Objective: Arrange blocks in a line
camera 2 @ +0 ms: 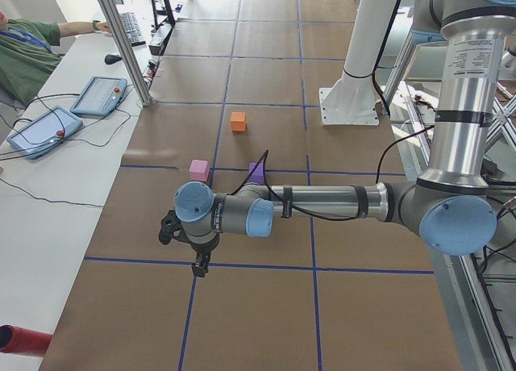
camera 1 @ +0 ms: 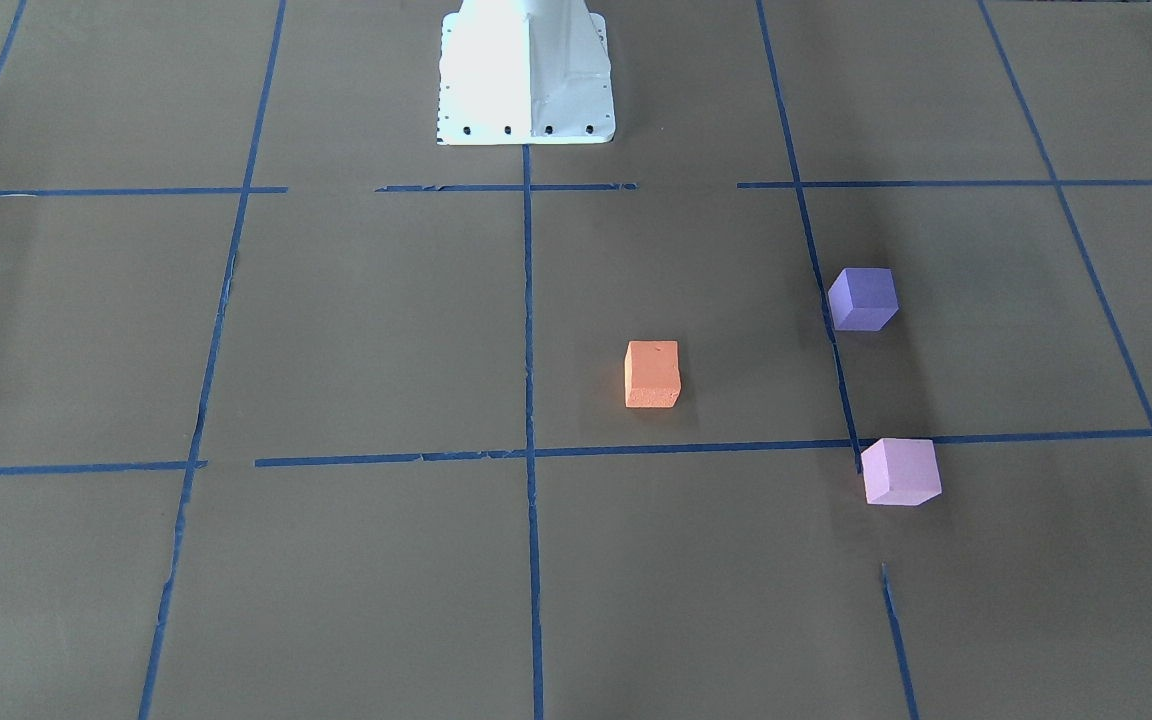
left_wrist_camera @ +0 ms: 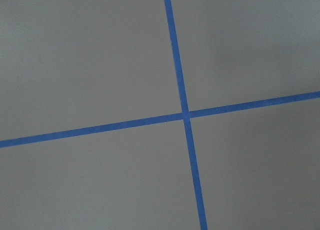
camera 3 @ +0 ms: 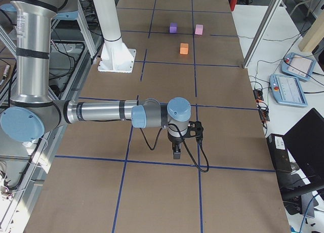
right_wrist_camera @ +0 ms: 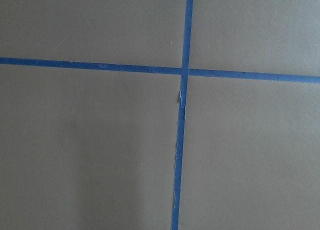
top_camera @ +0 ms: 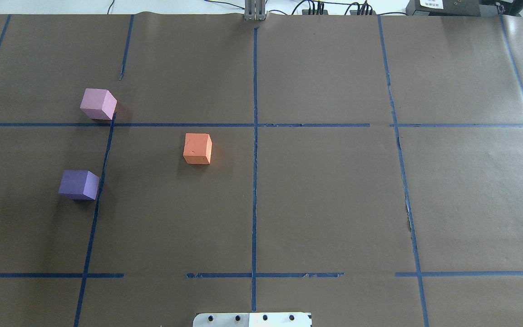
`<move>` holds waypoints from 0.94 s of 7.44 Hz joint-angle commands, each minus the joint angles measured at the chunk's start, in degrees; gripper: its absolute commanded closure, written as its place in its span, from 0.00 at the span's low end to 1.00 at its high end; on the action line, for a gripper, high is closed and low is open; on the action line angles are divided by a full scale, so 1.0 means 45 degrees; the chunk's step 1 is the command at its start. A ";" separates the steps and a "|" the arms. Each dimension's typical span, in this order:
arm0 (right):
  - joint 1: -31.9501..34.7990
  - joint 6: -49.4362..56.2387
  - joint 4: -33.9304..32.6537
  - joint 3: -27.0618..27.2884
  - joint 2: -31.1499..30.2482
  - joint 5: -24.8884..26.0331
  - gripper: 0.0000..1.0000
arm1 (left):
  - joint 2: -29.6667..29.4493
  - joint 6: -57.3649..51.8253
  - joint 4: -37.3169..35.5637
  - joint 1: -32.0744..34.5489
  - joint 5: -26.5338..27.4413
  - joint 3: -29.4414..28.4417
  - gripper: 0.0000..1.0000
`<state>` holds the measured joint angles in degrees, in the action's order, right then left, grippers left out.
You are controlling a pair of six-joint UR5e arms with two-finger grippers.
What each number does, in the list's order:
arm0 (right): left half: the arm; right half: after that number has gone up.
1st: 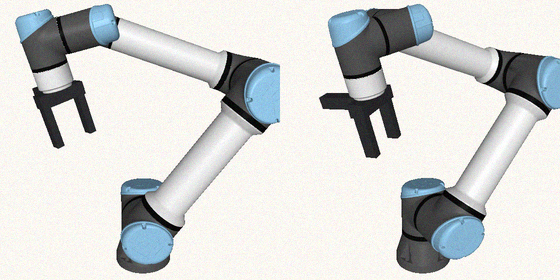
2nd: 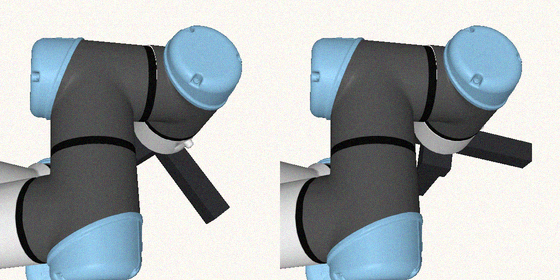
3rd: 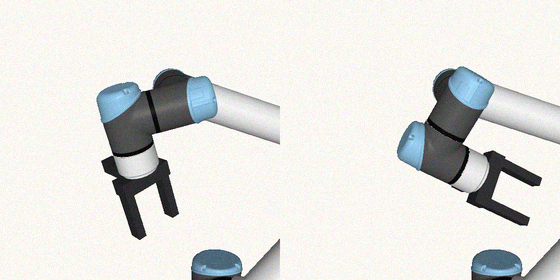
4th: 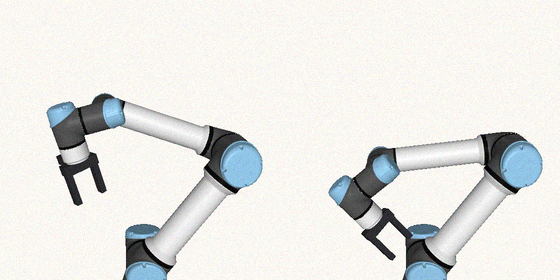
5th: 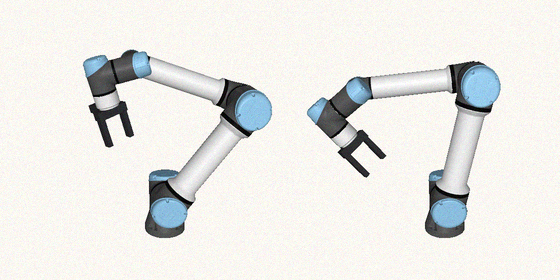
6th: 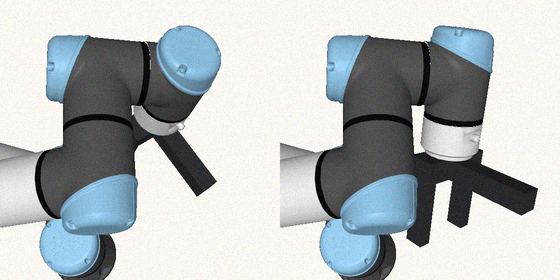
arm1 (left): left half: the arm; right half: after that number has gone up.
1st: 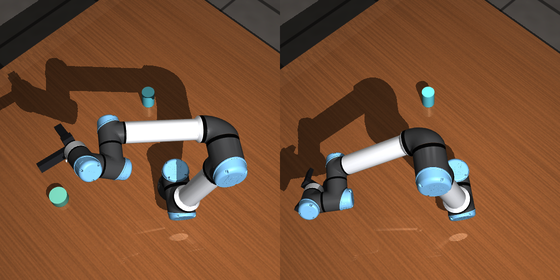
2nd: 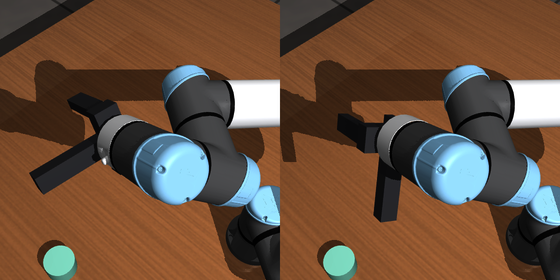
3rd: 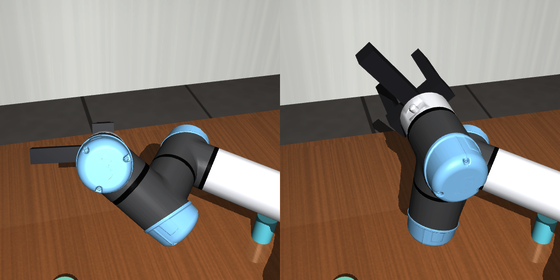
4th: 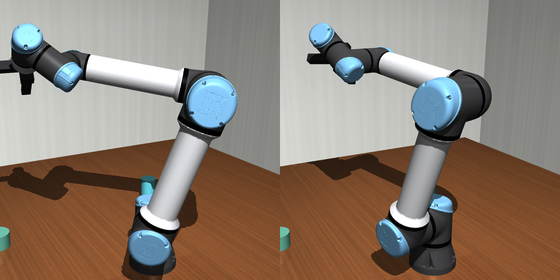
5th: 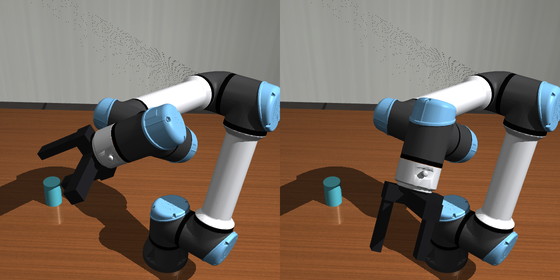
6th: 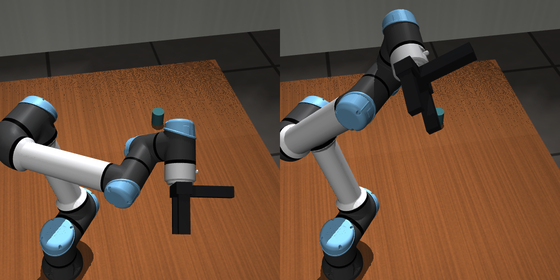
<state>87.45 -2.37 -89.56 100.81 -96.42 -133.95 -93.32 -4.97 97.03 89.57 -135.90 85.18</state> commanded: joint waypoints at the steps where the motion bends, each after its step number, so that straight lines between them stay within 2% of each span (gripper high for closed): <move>1: 0.0000 0.0000 0.0000 0.0000 0.0000 0.0000 0.00 | -0.0198 0.0029 0.0000 -0.0021 0.0081 0.0153 0.00; 3: 0.0000 0.0000 0.0000 0.0000 0.0000 0.0000 0.00 | -0.0259 0.0029 0.0019 -0.0333 0.0063 0.0115 0.00; 5: 0.0000 0.0000 0.0000 0.0000 0.0000 0.0000 0.00 | -0.1171 0.0126 0.0000 -0.0860 0.0004 0.0698 0.00; 7: 0.0000 0.0000 0.0000 0.0000 0.0000 0.0000 0.00 | -0.1623 0.2827 0.0599 -0.2220 -0.0015 0.2062 0.00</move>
<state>87.45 -2.37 -89.56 100.81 -96.41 -133.95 -99.00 0.91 97.73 83.33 -135.78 91.03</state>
